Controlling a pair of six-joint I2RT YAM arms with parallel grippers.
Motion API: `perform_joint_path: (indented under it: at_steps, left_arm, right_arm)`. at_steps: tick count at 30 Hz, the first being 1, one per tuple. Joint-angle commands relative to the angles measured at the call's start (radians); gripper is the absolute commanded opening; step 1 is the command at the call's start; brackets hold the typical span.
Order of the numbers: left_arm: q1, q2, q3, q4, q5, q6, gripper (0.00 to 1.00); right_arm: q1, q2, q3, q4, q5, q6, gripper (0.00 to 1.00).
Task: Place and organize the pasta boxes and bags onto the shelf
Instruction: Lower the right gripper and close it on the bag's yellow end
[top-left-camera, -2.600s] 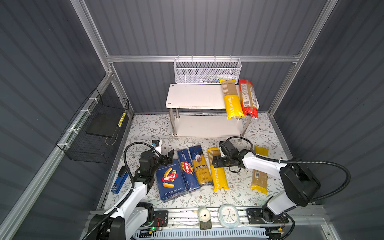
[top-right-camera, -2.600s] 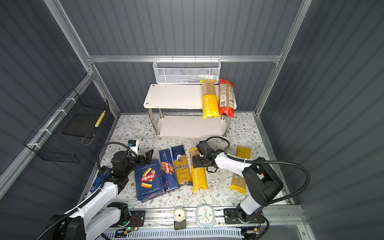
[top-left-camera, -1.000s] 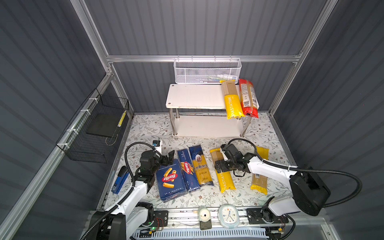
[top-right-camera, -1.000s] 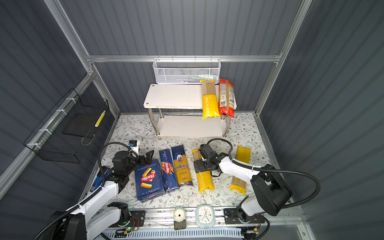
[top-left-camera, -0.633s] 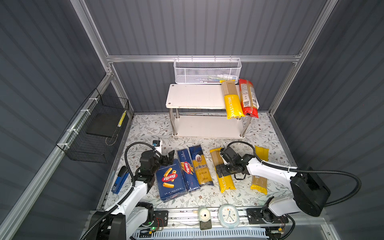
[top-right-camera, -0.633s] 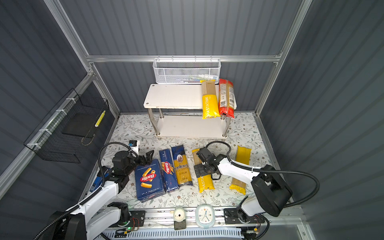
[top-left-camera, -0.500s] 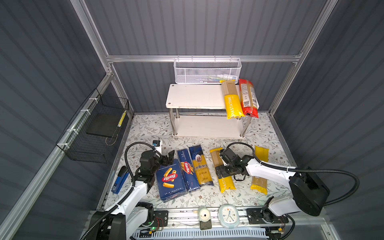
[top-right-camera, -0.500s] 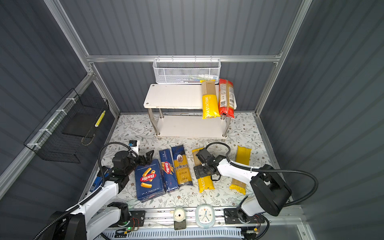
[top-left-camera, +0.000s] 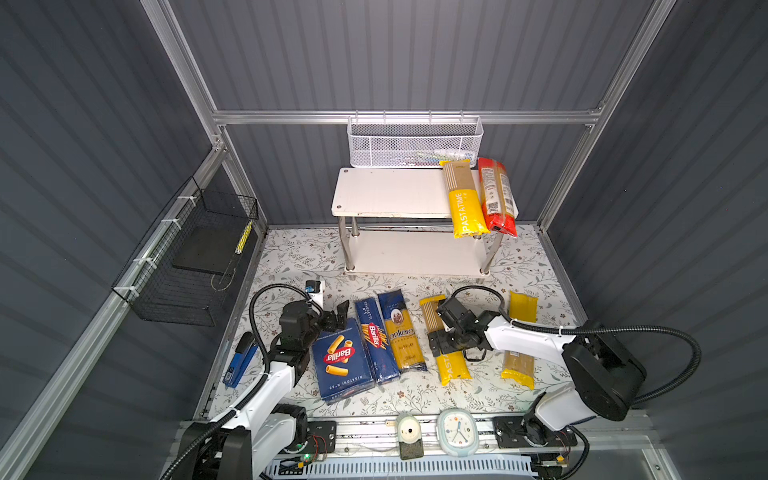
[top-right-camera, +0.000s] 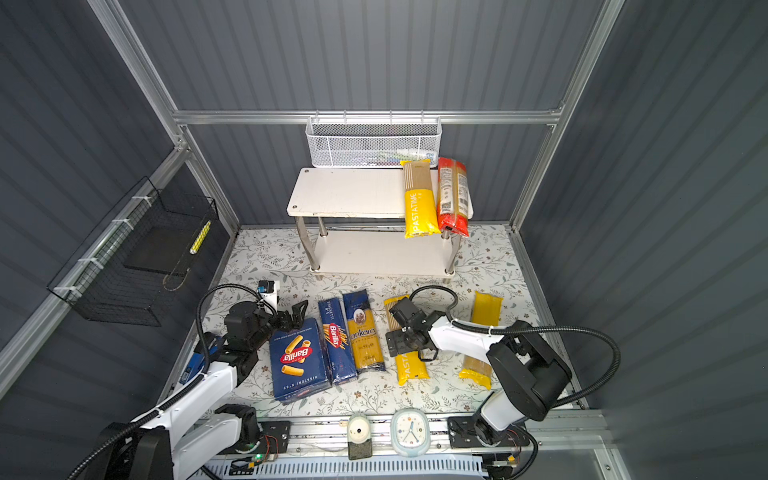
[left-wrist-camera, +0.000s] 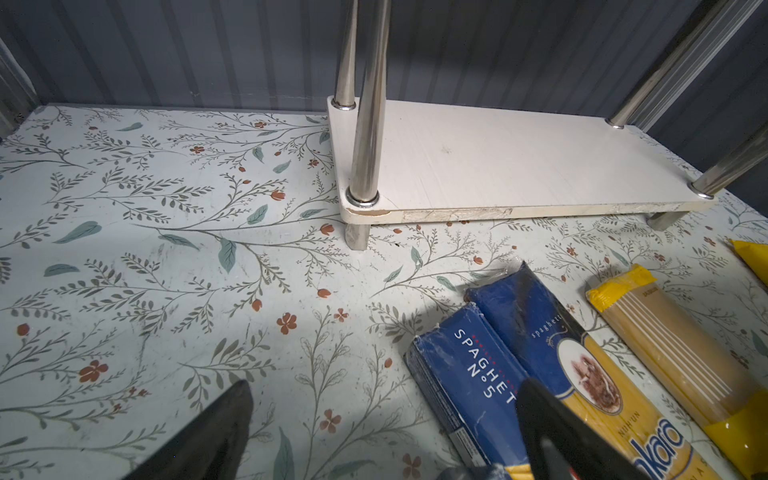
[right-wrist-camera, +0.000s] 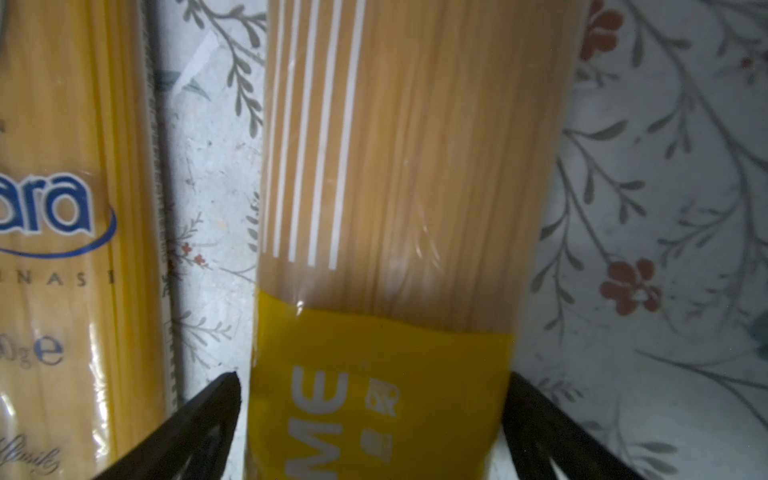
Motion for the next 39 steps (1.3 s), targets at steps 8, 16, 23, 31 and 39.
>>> perform_joint_path:
  at_steps: [8,16,23,31,39]
  left_arm:
    - [0.001,-0.018,0.004,0.011,0.009,-0.003,0.99]
    - [0.000,-0.017,0.004,0.011,0.009,-0.004,1.00]
    - [0.001,-0.023,-0.001,0.013,0.006,-0.004,0.99]
    - [0.001,-0.025,-0.002,0.014,0.012,0.001,1.00]
    - [0.000,-0.065,-0.016,-0.014,-0.206,-0.082,1.00]
  right_arm:
    - [0.010,0.035,-0.021,-0.008,0.032,0.046,0.86]
    - [0.017,0.044,-0.017,-0.017,0.051,0.055,0.80]
    - [0.031,0.072,-0.017,0.001,0.042,0.085,0.74]
    - [0.034,0.056,-0.013,0.022,0.026,0.100,0.63]
    - [0.043,-0.017,-0.080,0.085,0.100,0.108,0.53]
